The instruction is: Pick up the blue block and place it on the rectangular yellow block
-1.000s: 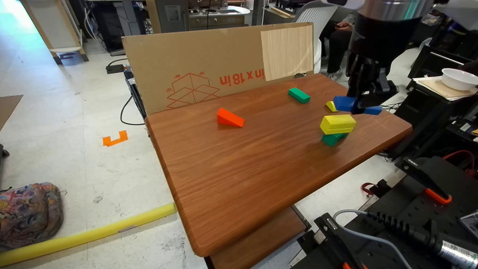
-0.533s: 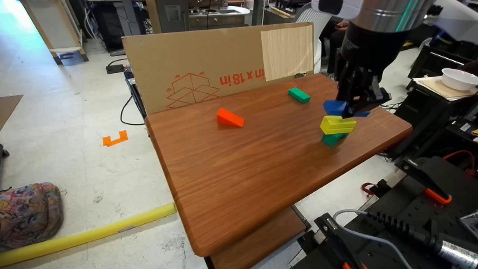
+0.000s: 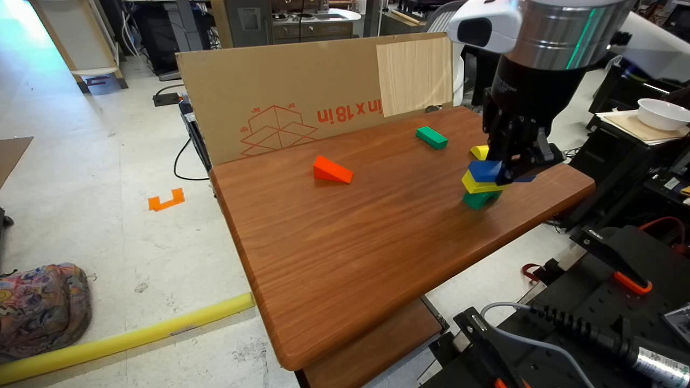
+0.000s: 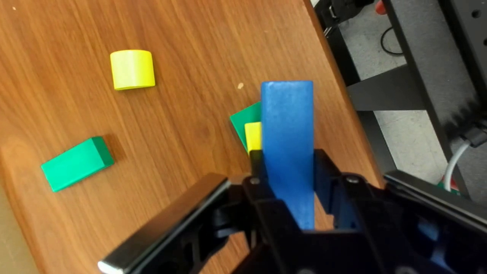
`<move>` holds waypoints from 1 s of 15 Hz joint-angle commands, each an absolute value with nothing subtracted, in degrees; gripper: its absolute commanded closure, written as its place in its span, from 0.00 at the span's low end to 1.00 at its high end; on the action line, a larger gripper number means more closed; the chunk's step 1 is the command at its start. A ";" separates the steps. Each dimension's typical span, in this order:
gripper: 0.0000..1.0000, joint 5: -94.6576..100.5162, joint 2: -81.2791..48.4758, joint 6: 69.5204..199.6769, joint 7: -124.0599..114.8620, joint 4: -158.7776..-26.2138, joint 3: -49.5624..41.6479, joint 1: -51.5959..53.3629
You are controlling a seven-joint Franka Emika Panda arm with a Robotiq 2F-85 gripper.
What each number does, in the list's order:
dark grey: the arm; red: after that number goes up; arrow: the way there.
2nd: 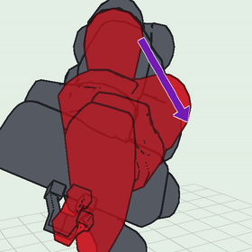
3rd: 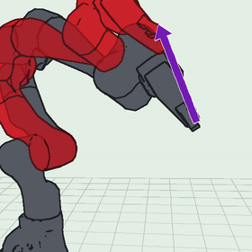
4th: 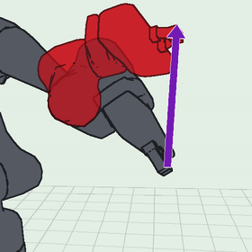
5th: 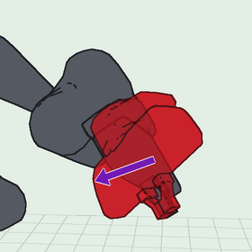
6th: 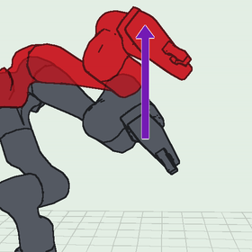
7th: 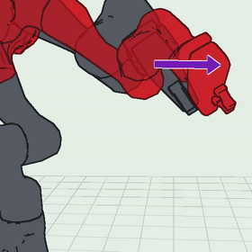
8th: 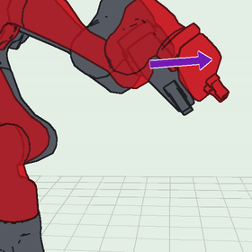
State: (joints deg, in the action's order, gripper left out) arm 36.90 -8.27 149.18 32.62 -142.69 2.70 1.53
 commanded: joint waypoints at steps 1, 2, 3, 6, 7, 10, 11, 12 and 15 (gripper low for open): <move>0.91 36.79 -8.92 148.56 34.13 -141.80 2.77 1.50; 0.91 36.77 -8.51 148.89 34.61 -142.15 2.83 1.46; 0.91 36.65 -8.15 149.08 35.21 -142.42 2.91 1.44; 0.50 35.58 -7.92 148.83 36.99 -142.55 3.15 1.39; 0.40 35.47 -7.96 148.69 37.15 -142.49 3.15 1.43; 0.19 34.80 -7.94 148.56 38.25 -142.40 3.24 1.37; 0.12 34.77 -7.80 148.67 38.34 -142.39 3.20 1.36; 0.03 34.54 -7.70 148.67 38.65 -142.40 3.22 1.32; 0.00 29.19 -5.66 147.57 40.07 -143.52 3.58 0.86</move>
